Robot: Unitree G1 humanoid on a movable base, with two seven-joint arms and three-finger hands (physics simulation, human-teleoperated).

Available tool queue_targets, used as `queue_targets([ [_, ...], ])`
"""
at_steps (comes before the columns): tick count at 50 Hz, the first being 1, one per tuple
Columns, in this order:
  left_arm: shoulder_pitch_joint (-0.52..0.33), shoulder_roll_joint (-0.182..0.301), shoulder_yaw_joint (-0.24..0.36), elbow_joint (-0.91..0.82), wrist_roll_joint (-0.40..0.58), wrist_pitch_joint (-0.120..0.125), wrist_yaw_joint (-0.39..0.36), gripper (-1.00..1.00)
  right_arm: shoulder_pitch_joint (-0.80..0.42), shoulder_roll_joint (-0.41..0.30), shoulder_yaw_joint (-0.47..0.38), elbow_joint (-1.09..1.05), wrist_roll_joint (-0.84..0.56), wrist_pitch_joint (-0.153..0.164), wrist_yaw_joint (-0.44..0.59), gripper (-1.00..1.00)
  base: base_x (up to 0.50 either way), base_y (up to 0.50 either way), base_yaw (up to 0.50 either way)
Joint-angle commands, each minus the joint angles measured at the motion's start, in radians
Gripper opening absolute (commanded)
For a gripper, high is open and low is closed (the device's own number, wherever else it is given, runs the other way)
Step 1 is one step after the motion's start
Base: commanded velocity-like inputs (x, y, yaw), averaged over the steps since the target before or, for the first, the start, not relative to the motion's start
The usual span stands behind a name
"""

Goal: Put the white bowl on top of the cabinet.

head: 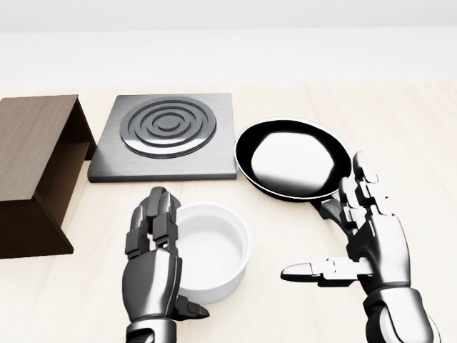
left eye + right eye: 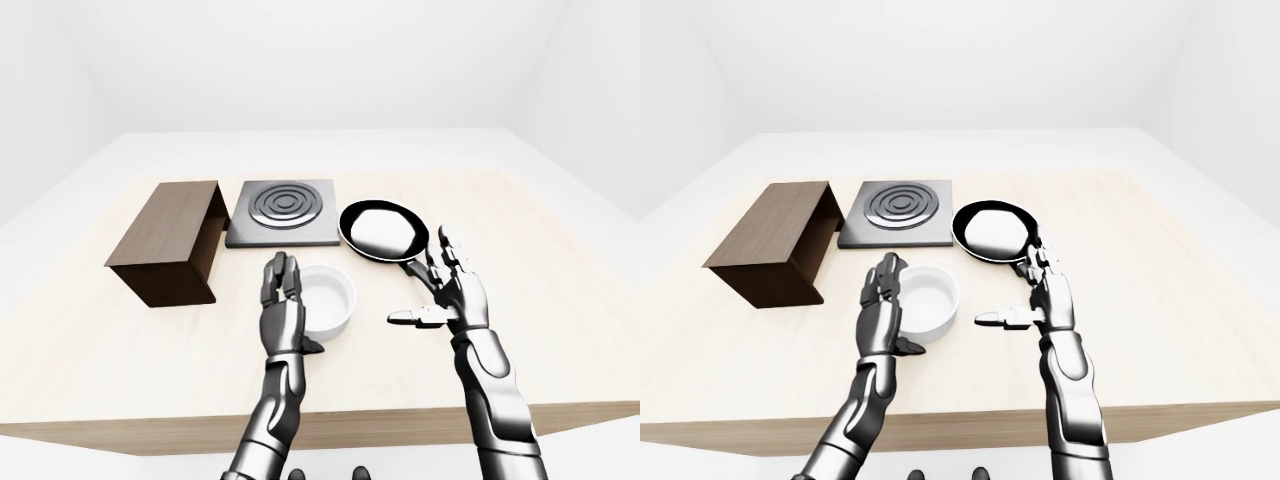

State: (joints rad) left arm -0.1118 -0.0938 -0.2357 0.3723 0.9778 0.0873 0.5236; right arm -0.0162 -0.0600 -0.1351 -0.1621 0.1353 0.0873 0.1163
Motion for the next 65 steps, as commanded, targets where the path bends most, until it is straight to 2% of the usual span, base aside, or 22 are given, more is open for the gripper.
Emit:
queue_targets([
  [1,-0.020,0.001,0.000,0.039,0.047,0.000,0.000,1.00,0.001,0.001,0.001,-0.003,0.000,0.000,0.001,1.00,0.00,0.00,0.00],
  [3,-0.023,0.001,0.002,0.041,0.053,0.000,0.000,1.00,0.004,0.002,0.003,-0.006,-0.002,0.000,0.001,1.00,0.00,0.00,0.00],
  [4,-0.065,-0.001,0.004,0.131,0.081,0.000,0.000,-1.00,-0.006,0.000,0.000,0.006,0.003,0.000,0.005,1.00,0.00,0.00,0.00],
  [56,-0.088,0.000,0.022,0.166,0.093,0.000,0.000,-1.00,0.002,0.001,0.002,-0.009,0.006,0.000,0.010,1.00,0.00,0.00,0.00],
  [65,-0.090,0.001,0.022,0.108,0.099,0.000,0.000,-1.00,0.008,0.003,0.005,-0.017,0.004,0.000,0.012,1.00,0.00,0.00,0.00],
])
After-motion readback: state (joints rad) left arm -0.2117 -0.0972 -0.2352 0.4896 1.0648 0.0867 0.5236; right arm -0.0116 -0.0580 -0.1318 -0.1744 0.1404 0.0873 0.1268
